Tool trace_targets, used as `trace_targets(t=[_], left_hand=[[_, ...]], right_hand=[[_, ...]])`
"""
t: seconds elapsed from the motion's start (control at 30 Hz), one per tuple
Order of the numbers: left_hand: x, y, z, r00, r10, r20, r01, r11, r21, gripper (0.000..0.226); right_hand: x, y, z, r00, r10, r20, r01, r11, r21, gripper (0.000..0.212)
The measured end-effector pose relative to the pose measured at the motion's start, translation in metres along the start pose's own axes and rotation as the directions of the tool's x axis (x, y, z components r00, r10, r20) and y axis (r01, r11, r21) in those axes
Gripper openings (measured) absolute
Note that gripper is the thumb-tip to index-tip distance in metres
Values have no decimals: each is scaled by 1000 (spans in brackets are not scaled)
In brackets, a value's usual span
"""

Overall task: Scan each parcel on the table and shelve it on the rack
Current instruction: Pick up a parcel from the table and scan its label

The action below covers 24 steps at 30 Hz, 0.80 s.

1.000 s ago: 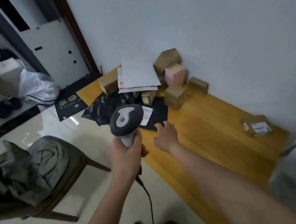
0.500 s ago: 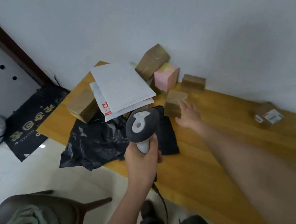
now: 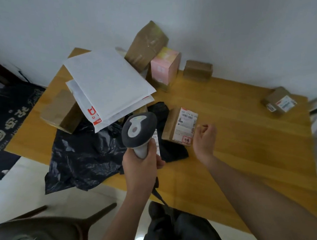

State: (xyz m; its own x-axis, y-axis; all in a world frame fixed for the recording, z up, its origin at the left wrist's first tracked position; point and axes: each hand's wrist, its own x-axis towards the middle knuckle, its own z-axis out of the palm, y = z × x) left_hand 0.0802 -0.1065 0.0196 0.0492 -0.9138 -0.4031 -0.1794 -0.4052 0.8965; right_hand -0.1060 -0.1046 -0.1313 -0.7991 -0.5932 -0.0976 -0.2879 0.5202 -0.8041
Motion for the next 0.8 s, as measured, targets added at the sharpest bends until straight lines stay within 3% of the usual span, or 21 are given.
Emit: trace_targets(t=[0.07,0.13,0.2,0.4,0.5,0.67,0.73,0.8], left_hand=[[0,1,3,1000,-4,-6,4,1000,-5,27],[1,1,7,1000,-9,-9,9,1000,-6,27],[2,-1,10,1000,-14,-17,14,1000,-1,27],[-1,-7,19,998,-25,-51,26,999,35,29],[-2,-10,22,997,-38,-65,41,998,45,32],[-4,-11,26,998,-33,-62,37,997,69,30],[-6,-10,28,998,-23,-54,27,996,83,31],[-7,-8,31,999,-12,-39,15,995,95,32]], right_hand=[[5,4,4,966,226,128,-241,963,121,31],[12,3,6,864,384,324,-456,871,182,71],[16,0,6,758,474,448,-578,807,124,104],[32,-7,14,617,552,561,-687,726,42,114],[37,-20,20,550,556,624,-701,713,-16,101],[45,-42,31,473,490,732,-710,704,-13,37],[48,-45,36,477,482,735,-708,707,-4,25],[49,-49,33,427,503,751,-737,675,-32,18]])
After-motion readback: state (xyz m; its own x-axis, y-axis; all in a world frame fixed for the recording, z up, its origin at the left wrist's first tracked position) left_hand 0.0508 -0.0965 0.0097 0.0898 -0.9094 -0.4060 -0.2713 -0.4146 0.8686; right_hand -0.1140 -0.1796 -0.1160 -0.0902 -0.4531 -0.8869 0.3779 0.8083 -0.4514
